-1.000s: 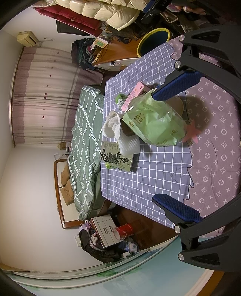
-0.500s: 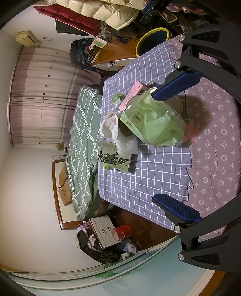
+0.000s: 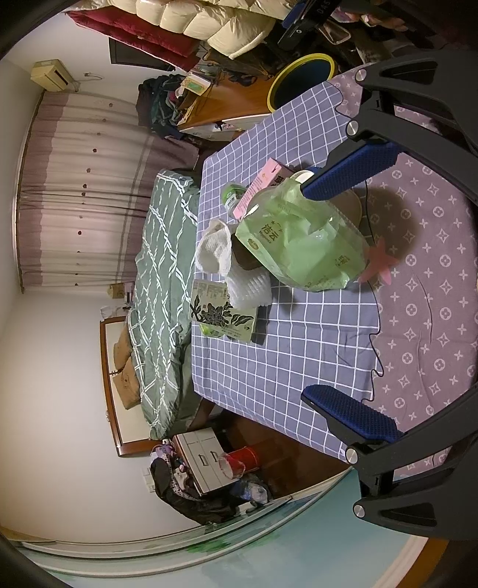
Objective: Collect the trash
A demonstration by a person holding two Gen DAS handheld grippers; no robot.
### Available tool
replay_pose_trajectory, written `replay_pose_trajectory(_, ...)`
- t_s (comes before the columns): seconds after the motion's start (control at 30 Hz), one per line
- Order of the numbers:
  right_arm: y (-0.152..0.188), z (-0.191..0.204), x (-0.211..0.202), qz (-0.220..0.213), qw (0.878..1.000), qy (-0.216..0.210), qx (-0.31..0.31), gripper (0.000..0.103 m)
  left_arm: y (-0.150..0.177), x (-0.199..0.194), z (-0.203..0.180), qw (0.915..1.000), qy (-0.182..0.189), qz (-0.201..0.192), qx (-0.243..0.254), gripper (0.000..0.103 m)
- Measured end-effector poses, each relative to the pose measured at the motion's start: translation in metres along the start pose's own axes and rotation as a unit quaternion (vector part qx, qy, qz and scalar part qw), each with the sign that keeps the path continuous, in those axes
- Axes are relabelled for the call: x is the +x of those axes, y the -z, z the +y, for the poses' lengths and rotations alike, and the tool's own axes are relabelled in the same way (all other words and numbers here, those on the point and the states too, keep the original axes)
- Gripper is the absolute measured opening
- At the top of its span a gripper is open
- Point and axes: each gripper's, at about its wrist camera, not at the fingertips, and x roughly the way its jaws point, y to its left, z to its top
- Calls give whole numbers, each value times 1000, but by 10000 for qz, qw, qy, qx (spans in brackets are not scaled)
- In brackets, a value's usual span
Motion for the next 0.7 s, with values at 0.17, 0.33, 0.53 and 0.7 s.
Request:
replay_pose_trajectory(0.17,1,7,6,21,9999,-146,-87,97,0,-2,13,9998,-112,-100,-153,99)
replay_pose_trajectory(0.33,-2,37,17,65,9979,-551,-339,97,-2,-7,38,9984,-308,-281,-378,99)
replay_pose_trajectory(0.53,-10,89,30,136,9892,-1311,-637,97,2,-4,75,9959,-445,-283,-733,99)
replay_pose_trajectory(0.7,-15,144,42,220,9790,-1734,-1049,94,8,8,91,9953,-409,-164,-857,99)
